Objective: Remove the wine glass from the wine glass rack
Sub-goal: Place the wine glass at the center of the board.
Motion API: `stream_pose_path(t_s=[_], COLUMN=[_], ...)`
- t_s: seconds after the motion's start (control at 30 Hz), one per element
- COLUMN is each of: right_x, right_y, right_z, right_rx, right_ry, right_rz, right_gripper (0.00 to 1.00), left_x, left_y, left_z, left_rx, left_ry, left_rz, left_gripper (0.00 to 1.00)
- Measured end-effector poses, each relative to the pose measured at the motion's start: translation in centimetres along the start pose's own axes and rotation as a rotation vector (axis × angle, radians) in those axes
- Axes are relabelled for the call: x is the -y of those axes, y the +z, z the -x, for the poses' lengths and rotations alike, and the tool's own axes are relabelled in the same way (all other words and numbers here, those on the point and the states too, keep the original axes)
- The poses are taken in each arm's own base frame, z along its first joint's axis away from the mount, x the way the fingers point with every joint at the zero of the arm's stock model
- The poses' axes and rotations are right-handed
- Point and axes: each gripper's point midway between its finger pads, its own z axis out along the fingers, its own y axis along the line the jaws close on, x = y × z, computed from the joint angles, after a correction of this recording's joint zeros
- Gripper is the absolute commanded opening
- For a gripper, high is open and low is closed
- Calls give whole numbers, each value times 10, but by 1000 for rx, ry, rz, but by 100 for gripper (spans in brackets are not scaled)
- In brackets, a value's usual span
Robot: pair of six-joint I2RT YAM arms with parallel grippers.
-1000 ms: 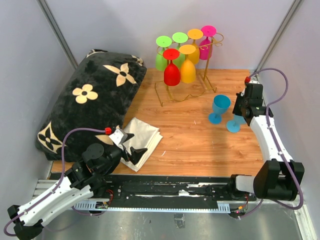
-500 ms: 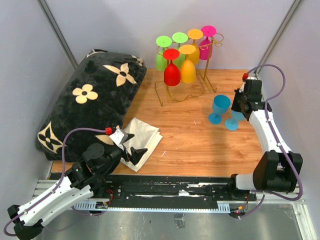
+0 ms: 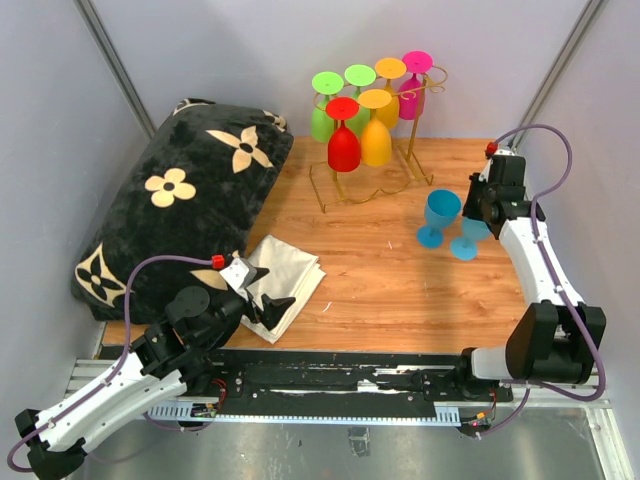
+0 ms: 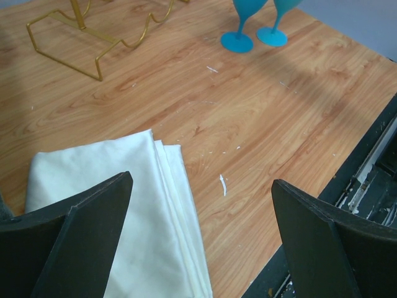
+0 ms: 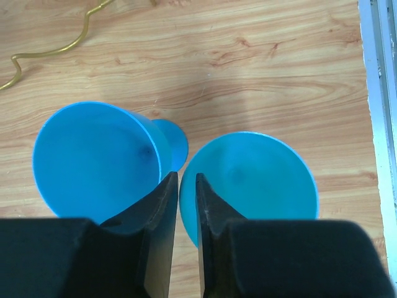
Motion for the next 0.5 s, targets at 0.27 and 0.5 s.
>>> stream_pose_path(t_s=[0.27,0.5], right_x=[-7,-8], right_y=[-19,-26], right_z=[14,18], right_rx=[61,83], right_ry=[1,1], right_rz=[39,48], right_gripper=[18,18], left_x=[2,3], left_y=[1,1], left_z=[-3,-3], left_rx=[-13,-14], left_ry=[1,1], left_rz=[-10,-17], left_gripper=[100,100])
